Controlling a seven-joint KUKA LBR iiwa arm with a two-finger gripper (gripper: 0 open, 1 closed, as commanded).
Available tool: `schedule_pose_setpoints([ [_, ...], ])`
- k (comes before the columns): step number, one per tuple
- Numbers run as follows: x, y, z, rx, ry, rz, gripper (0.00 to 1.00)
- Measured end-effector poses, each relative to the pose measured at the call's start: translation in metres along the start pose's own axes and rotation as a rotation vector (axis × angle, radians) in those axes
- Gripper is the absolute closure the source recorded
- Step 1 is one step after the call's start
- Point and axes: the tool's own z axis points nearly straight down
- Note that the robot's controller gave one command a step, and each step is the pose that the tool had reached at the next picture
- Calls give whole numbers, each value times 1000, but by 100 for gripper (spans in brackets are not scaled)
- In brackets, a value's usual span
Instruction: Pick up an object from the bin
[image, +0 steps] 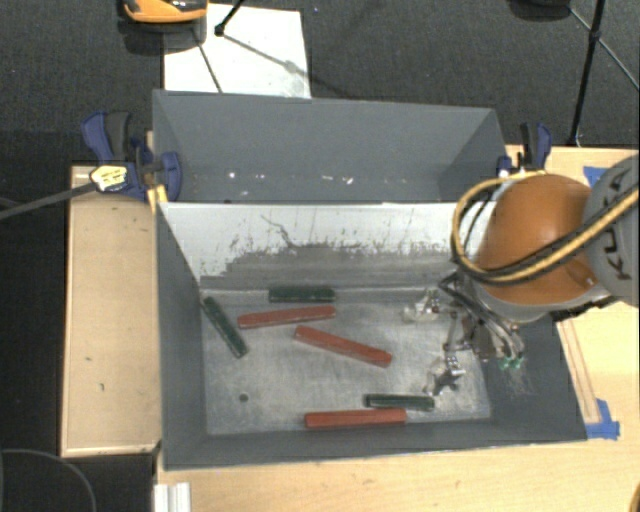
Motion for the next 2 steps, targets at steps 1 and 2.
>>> schedule_pose_setpoints([
  [1, 5, -29, 88, -1, -2, -13, 100],
  [2, 1, -30, 90, 3, -24, -13, 0],
])
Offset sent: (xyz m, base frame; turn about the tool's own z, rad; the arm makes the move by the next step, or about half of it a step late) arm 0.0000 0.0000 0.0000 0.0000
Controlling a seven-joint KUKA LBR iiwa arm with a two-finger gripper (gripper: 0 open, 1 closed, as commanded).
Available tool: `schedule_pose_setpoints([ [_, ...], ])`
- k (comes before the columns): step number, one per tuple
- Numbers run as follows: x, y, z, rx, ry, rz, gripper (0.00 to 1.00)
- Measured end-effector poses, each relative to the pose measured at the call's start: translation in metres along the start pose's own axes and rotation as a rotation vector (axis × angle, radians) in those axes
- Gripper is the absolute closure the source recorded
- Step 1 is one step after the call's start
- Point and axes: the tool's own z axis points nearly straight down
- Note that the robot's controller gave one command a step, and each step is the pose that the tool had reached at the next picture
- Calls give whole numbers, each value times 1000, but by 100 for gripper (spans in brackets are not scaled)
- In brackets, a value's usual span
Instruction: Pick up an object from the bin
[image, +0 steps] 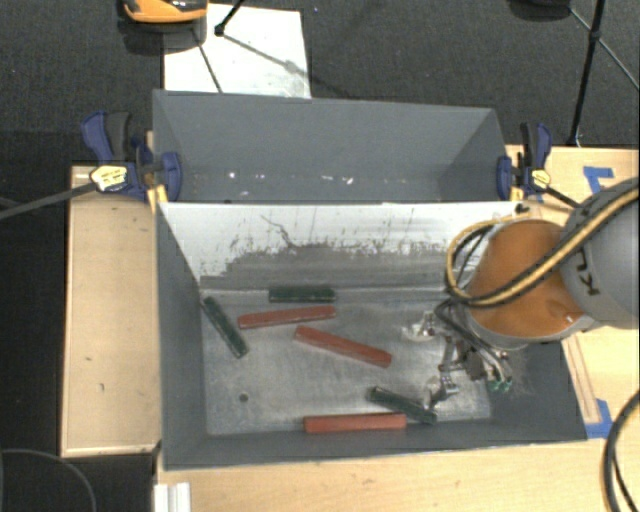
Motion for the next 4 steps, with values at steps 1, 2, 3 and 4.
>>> schedule_pose_setpoints([
  [1, 0, 0, 0, 0, 1, 0, 0],
  [2, -50, 82, 4, -7, 19, -8, 100],
  [3, -50, 82, 4, -7, 19, -9, 100],
  [4, -92, 79, -177, -4, 20, -41, 100],
])
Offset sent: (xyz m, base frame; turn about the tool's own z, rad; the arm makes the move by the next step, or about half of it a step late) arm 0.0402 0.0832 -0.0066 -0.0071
